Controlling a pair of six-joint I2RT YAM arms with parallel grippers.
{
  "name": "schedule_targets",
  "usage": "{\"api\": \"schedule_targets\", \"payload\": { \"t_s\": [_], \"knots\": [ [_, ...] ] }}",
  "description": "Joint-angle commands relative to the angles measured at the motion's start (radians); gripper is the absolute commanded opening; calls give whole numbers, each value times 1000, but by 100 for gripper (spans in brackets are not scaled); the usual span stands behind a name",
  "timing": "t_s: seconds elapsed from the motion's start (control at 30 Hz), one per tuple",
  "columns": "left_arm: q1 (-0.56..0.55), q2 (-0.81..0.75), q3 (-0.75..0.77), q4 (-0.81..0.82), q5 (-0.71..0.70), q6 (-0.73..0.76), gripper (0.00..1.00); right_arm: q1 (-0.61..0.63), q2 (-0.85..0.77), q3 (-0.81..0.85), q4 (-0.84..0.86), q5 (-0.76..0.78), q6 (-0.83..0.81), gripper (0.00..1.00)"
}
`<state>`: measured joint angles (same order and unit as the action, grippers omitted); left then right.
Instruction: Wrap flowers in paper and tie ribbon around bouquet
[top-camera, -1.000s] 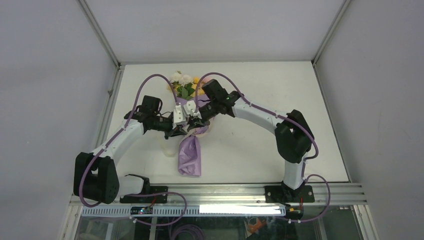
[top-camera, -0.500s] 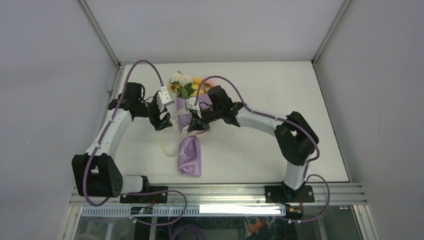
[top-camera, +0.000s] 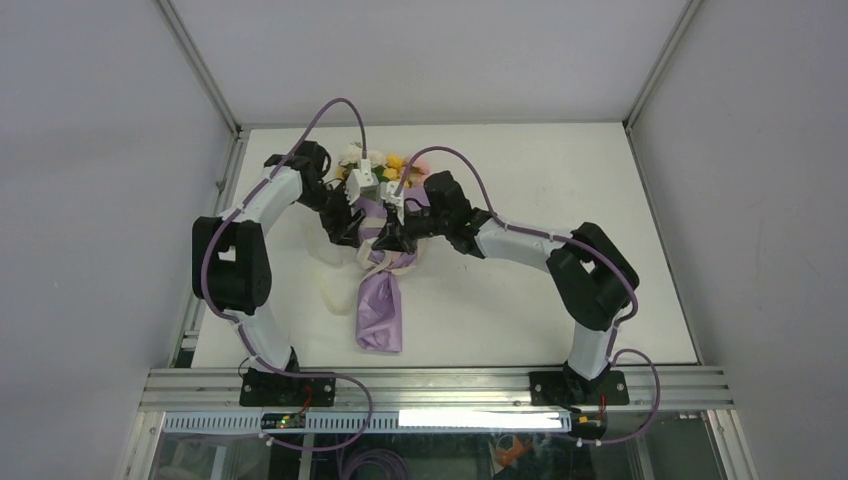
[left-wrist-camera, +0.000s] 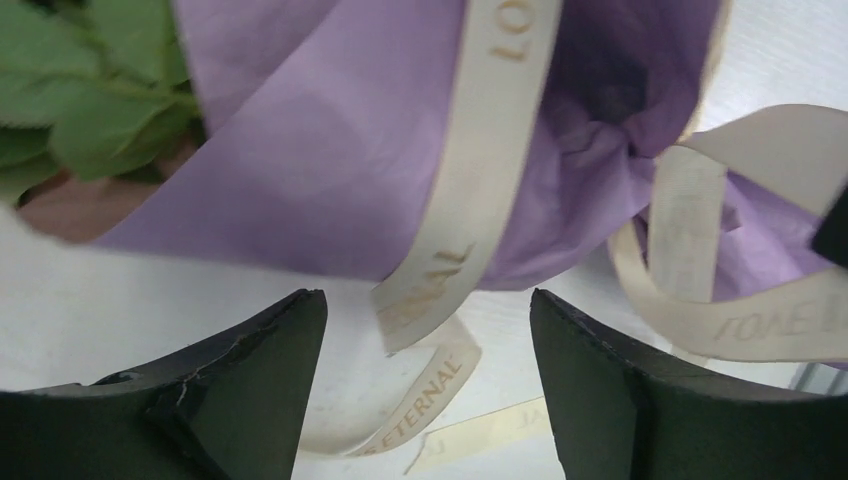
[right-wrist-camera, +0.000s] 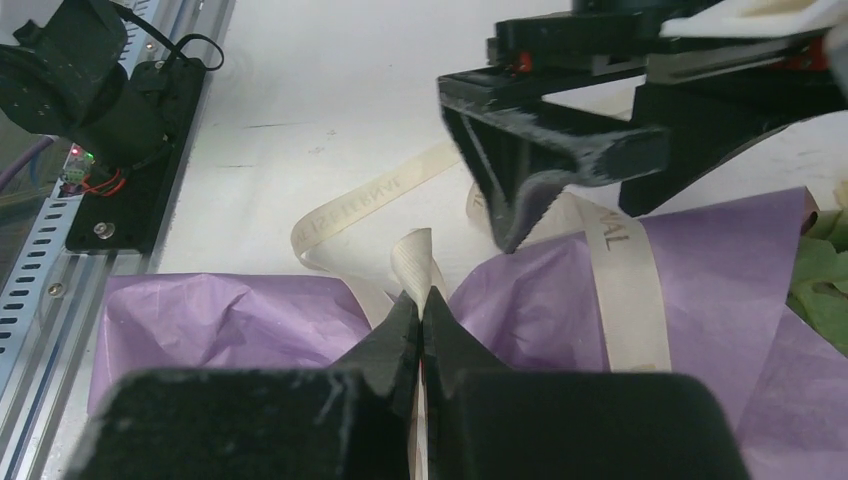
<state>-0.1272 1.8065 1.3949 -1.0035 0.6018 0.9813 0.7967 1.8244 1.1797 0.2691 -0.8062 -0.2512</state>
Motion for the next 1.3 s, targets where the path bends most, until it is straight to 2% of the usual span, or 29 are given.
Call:
{"api": "schedule_targets", "payload": {
  "t_s": [0.0,0.07,0.1,0.2,0.23,0.37,0.47,0.53,0.57,0.6,0.7,0.9,0.97,1.03,1.13,1.27],
  "knots": [
    [-40,-18,33,-56,14,88,77,-20,-67,-7,58,3,8,0],
    [-44,-10,41,-57,2,84,72,-22,-69,-9,51,-2,7,0],
    [-46,2,57,-56,-4,69,62,-24,-67,-7,50,-5,7,0],
    [-45,42,112,-69,-30,11,13,-27,-58,3,41,-3,13,0],
    [-45,47,127,-97,-34,17,2,-28,-56,10,36,4,21,0],
    [-20,-27,103,-214,-12,88,0,-30,-36,79,-32,57,128,0],
    [-12,-162,8,-283,-21,158,0,-28,-4,167,-122,68,144,0],
    [-17,-249,-59,-343,-10,194,0,-28,-2,172,-102,68,144,0],
    [-25,-283,-87,-361,-10,200,0,-28,-3,168,-88,118,313,0],
    [-39,-315,-112,-380,-18,201,0,-27,-5,165,-77,145,367,0],
    [-81,-375,-155,-420,-28,198,0,-17,-3,175,-92,173,387,0],
    [-89,-370,-85,-422,13,99,9,8,-3,161,-108,189,377,0],
    [-89,-327,-34,-412,19,50,0,12,-8,149,-106,194,376,0],
    [-89,-303,25,-416,37,5,0,12,-13,147,-108,201,389,0],
    [-92,-339,28,-440,78,42,0,12,-19,151,-101,215,427,0],
    [-103,-355,-64,-551,-4,143,0,15,-23,165,-95,241,483,0]
  ]
}}
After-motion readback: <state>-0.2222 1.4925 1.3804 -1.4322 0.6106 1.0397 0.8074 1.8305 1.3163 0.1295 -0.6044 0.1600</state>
